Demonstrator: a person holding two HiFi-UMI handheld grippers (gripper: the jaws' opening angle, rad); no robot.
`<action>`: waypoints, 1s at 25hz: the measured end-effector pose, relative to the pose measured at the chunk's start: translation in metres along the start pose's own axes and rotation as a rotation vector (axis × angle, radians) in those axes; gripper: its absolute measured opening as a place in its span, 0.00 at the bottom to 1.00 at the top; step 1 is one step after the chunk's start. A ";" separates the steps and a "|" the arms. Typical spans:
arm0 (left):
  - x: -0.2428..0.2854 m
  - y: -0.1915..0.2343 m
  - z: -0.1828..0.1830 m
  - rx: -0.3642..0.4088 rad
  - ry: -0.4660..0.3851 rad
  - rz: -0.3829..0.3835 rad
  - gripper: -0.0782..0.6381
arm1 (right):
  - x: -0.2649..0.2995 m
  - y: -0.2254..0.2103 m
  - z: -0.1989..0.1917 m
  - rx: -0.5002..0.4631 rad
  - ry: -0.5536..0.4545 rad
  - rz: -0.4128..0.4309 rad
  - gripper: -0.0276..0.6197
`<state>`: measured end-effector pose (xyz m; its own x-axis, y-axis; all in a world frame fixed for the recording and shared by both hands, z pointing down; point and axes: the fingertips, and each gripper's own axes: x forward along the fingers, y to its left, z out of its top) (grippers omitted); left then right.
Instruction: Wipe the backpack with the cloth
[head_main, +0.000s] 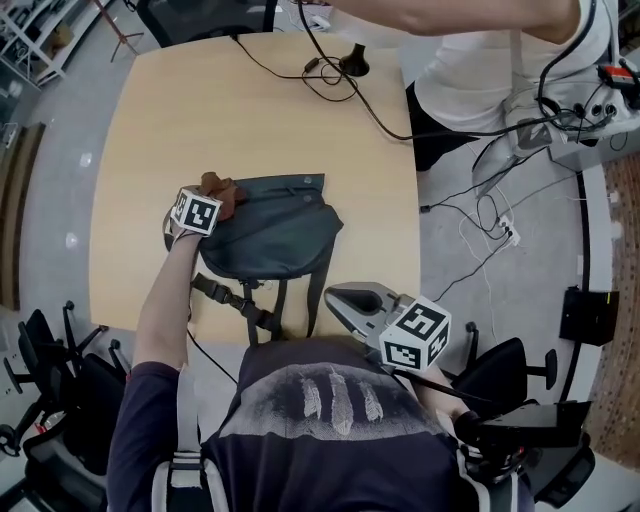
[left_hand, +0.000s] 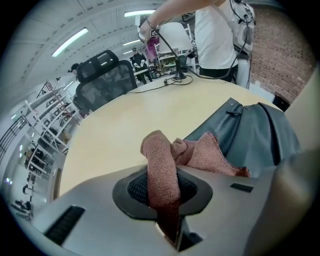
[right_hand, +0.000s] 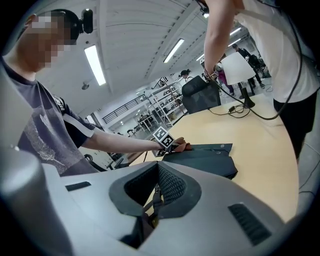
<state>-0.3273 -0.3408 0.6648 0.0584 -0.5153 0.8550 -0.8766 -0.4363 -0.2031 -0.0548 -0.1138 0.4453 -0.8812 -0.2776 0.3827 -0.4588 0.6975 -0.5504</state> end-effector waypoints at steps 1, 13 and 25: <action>-0.003 0.009 -0.005 -0.025 0.003 0.024 0.19 | 0.001 0.000 0.001 -0.001 -0.002 0.002 0.05; -0.091 0.084 -0.084 -0.218 -0.009 0.251 0.19 | 0.024 0.004 0.000 -0.007 0.005 0.055 0.05; -0.056 -0.037 -0.025 -0.136 -0.013 0.063 0.19 | 0.011 0.011 -0.006 -0.011 0.019 0.068 0.05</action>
<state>-0.3098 -0.2774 0.6361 0.0066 -0.5481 0.8364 -0.9353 -0.2993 -0.1888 -0.0687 -0.1057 0.4476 -0.9080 -0.2169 0.3583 -0.3964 0.7214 -0.5678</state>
